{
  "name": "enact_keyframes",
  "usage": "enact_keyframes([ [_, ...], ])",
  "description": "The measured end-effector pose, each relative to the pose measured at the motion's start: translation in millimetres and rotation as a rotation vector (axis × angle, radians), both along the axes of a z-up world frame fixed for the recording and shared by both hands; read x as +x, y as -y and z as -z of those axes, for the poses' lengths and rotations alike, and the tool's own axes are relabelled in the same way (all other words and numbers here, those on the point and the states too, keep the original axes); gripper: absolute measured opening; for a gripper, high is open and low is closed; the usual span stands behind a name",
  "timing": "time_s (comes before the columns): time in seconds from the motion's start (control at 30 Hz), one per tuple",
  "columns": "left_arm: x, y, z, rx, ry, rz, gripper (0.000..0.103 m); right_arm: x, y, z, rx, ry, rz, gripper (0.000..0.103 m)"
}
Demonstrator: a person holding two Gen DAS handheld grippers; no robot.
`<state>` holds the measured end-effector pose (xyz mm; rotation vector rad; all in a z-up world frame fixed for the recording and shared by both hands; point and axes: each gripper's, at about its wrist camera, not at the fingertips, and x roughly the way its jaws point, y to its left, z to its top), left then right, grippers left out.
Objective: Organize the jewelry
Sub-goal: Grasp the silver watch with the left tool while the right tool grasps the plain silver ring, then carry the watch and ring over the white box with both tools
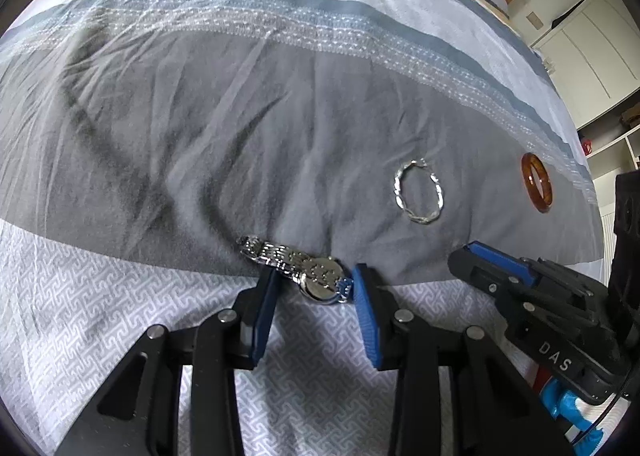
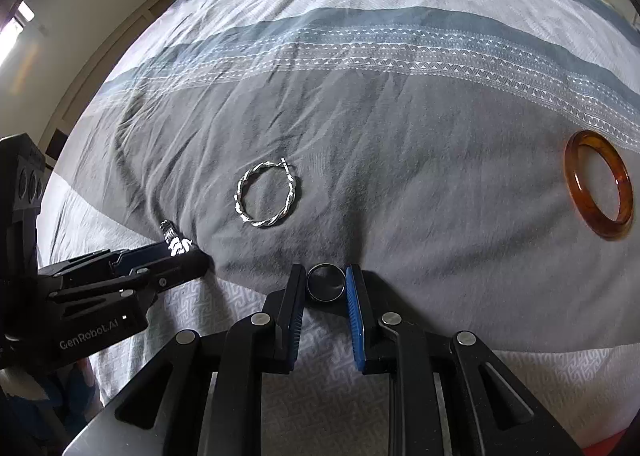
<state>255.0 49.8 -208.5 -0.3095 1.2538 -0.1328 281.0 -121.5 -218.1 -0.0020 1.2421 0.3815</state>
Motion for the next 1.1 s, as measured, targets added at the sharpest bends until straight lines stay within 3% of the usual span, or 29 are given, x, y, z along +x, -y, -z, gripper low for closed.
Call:
enact_keyframes([
  [0.33, -22, -1, -21, -0.001, 0.029, 0.014, 0.035, -23, 12, -22, 0.052, 0.020, 0.003, 0.020],
  [0.63, -49, 19, -55, -0.003, 0.071, 0.059, 0.035, -63, 39, -62, 0.097, 0.074, 0.044, 0.020],
  [0.87, -75, 60, -90, -0.028, 0.112, 0.136, 0.035, -105, 76, -96, 0.115, 0.123, 0.105, 0.020],
  [1.1, -105, 133, -112, -0.081, 0.126, 0.265, 0.035, -158, 150, -112, 0.077, 0.131, 0.211, 0.020],
])
